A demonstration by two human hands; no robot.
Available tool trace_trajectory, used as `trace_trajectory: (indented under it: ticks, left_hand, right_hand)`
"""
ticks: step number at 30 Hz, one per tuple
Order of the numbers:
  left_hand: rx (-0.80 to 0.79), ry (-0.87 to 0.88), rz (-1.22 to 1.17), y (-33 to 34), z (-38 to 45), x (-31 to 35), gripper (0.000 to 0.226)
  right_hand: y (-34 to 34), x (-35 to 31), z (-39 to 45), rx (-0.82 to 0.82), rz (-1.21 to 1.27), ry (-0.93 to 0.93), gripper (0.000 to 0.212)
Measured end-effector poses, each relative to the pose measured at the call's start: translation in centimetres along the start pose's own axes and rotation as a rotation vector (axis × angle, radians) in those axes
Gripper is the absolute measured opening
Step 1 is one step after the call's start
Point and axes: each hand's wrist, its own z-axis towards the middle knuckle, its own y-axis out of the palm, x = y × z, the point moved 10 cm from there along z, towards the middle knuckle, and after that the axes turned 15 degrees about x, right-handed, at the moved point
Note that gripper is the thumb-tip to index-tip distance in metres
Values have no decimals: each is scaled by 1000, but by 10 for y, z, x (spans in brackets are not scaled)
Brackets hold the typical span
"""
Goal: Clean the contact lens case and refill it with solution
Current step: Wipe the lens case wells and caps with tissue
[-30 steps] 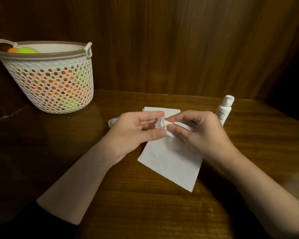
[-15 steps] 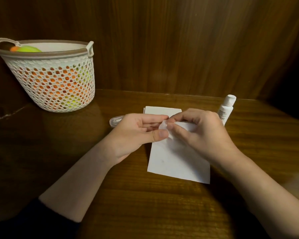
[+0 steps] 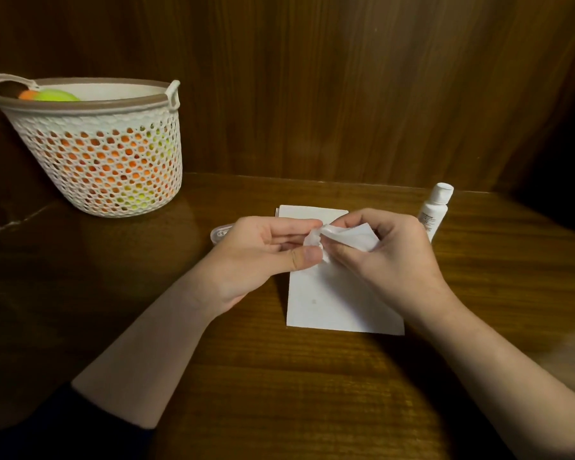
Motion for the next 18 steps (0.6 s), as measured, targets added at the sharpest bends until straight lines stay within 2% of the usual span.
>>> trace_trajectory:
  ticks: [3, 7, 10, 14, 16, 18]
  left_hand:
    - [11, 10, -15, -1, 0, 0, 71]
    - [40, 21, -54, -3, 0, 2, 63]
    - [19, 9, -79, 0, 0, 1, 67]
    - [0, -22, -88, 4, -2, -2, 53]
    - [-11, -36, -94, 4, -2, -3, 51]
    - [-17, -43, -102, 4, -1, -4, 55]
  right_hand:
    - [8, 0, -2, -100, 102, 60, 12]
    - [8, -6, 1, -152, 44, 9, 17]
    - [9, -11, 0, -224, 45, -38, 19]
    - [13, -12, -1, -313, -26, -63, 21]
    - [11, -12, 0, -277, -21, -55, 20]
    - [4, -16, 2, -168, -39, -86, 17]
